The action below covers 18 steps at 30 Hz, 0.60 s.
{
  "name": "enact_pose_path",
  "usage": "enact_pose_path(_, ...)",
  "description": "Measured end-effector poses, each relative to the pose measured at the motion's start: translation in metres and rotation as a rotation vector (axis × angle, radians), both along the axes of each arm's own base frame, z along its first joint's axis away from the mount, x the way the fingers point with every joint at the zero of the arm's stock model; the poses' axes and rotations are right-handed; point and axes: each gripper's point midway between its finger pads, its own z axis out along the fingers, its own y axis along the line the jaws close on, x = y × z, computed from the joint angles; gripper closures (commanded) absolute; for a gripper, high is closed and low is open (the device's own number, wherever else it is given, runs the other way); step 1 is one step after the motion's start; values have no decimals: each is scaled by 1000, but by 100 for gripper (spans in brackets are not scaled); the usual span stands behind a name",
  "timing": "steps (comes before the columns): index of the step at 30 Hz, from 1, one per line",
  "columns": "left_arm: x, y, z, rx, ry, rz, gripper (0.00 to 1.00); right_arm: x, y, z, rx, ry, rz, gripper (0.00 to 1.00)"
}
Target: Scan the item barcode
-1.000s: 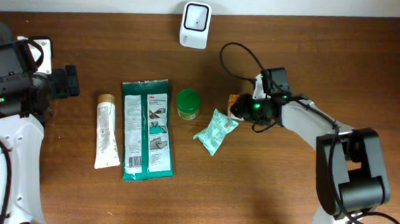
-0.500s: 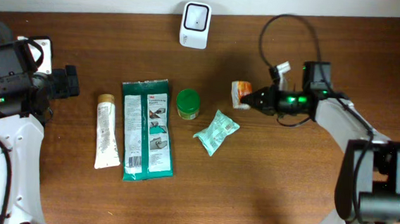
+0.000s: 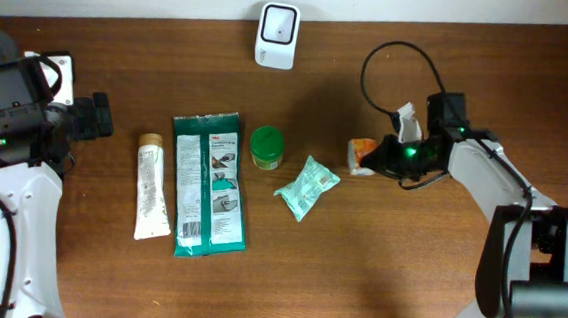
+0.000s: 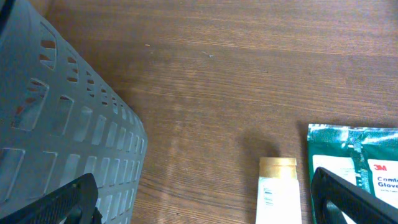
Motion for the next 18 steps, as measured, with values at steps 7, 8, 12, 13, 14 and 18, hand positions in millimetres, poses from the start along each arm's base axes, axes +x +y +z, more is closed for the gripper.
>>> enact_pose_path(7,0,0,0,0,0,0,1,-2,-23,-11,-153,17,-16,56)
enact_pose_path(8,0,0,0,0,0,0,1,-2,-24,-8,-159,24,-14,57)
enact_pose_path(12,0,0,0,0,0,0,1,10,-10,12,-166,-12,23,61)
enact_pose_path(13,0,0,0,0,0,0,1,9,1,14,-167,-20,51,63)
enact_pose_path(14,0,0,0,0,0,0,1,7,10,14,-168,-20,74,65)
enact_pose_path(18,0,0,0,0,0,0,1,-9,48,9,-180,7,162,76)
